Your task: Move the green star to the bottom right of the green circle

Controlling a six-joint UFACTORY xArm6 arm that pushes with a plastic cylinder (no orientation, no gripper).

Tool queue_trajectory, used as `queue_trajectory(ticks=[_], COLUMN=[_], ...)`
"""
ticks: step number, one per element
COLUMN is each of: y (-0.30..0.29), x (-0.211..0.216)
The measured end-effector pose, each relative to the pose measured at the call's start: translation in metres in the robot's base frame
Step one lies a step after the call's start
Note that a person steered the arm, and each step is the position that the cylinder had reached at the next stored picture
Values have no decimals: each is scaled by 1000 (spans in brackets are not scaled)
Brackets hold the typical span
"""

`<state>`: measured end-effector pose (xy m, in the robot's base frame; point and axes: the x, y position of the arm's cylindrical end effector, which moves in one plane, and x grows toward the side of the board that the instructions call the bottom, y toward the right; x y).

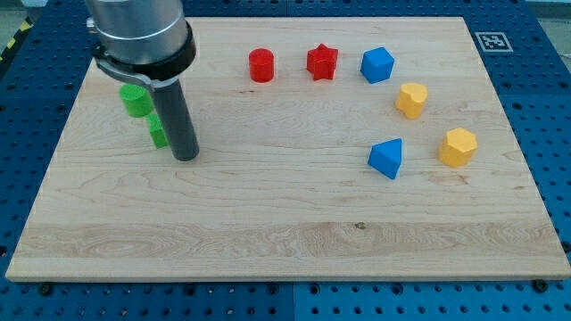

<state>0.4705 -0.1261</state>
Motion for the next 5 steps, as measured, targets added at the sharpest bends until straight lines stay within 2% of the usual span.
queue_trajectory(ticks=[5], y=[-11], x=[-34])
